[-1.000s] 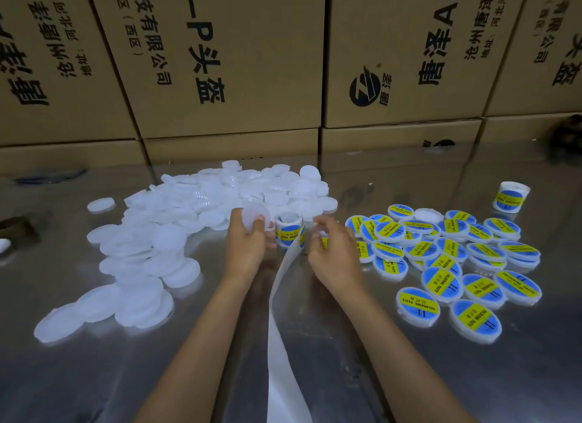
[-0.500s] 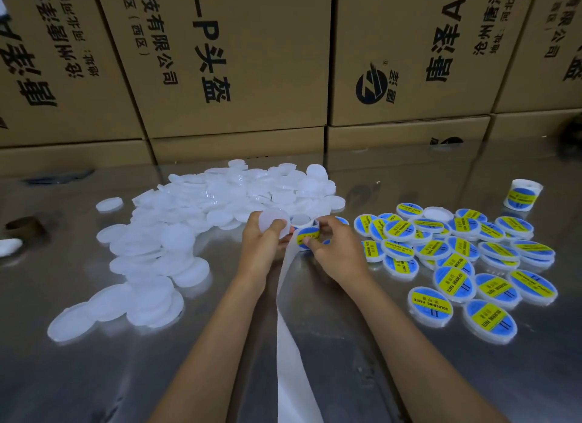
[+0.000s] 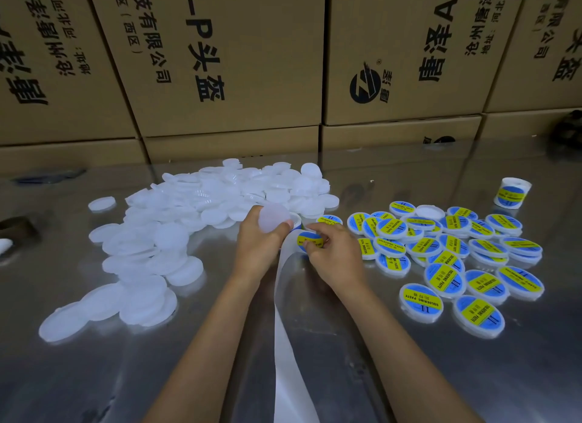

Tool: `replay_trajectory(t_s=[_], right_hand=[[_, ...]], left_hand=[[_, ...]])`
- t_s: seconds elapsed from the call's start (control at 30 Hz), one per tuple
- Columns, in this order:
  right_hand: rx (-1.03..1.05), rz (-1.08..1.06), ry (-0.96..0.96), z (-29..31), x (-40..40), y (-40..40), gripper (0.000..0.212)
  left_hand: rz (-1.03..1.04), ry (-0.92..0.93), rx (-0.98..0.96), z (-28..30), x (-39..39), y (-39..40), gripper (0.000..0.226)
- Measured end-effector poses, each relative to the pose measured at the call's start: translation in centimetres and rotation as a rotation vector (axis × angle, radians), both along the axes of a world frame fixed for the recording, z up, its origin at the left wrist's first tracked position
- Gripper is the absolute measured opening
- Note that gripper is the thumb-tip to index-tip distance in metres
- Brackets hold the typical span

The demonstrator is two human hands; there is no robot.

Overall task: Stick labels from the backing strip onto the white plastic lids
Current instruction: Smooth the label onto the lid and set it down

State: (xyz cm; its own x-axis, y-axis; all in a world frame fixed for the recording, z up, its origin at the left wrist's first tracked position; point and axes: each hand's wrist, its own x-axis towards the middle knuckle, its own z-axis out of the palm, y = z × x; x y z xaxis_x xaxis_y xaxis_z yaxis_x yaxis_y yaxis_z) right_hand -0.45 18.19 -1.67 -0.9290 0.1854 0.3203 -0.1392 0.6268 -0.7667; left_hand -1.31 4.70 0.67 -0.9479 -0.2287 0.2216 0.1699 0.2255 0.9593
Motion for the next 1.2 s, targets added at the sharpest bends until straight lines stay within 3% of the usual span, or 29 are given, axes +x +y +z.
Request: replay_trajectory(t_s=[0.3,0.47,0.6,0.73,0.83,0.9,1.0,1.2], right_hand=[[0.013,0.042,-0.051,0.5,1.9,0.1,0.043],[0.046,0.142,-0.114,1.3,2.8,0.1,0.059],[0.037,0.181,-0.137,1.8,3.1,0.2,0.052],[0.068,0.174,-0.166,1.8,3.1,0.1,0.042],[0.030,0.209,-0.189,1.9,3.2,0.1,0.055],[-0.026,0.167,-0.200,1.9,3.0,0.1,0.048],[-0.241,0.070,-0.171,2.3,2.7,0.3,0.017],[-0.749,0.118,-0.188,3.5,2.8,1.5,0.022]], left_hand=[[-0.027,-0.047,0.069,0.0,0.1,-0.3,0.039],[-0.077,-0.093,0.115,0.1,0.2,-0.4,0.043],[-0.155,-0.134,0.210,0.5,0.6,0.0,0.058],[-0.143,-0.091,0.136,0.7,1.0,0.3,0.052],[-0.112,-0.096,0.092,0.6,1.1,0.3,0.050],[-0.105,-0.117,0.091,0.7,1.2,0.1,0.051],[-0.080,-0.119,0.037,0.7,1.0,-0.4,0.041],[-0.086,-0.190,0.277,1.1,0.6,-0.8,0.036]])
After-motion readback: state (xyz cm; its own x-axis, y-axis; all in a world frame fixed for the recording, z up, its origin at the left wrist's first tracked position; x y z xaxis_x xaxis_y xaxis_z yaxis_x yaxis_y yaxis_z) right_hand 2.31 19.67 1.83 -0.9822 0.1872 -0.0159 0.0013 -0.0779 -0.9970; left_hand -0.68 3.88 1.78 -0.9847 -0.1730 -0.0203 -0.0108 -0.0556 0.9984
